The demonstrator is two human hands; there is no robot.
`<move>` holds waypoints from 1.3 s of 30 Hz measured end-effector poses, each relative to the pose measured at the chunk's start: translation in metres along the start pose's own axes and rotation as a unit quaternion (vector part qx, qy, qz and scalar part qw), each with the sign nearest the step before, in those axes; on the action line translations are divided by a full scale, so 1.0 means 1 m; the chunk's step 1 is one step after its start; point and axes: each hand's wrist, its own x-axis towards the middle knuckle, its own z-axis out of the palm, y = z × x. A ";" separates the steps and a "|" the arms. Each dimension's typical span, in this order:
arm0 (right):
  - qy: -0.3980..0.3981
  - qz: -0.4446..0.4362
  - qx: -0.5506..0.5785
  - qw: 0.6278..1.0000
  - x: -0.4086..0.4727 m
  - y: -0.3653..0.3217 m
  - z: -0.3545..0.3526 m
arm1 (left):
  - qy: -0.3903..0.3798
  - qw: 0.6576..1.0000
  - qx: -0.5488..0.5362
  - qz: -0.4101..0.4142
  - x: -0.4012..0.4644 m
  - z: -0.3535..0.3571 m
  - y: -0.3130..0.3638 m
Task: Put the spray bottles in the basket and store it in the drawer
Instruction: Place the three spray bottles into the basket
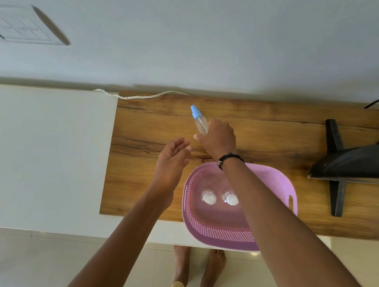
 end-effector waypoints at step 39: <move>0.159 -0.084 0.141 0.974 -0.168 0.129 -0.026 | -0.140 0.969 0.172 0.104 -0.115 0.098 -0.078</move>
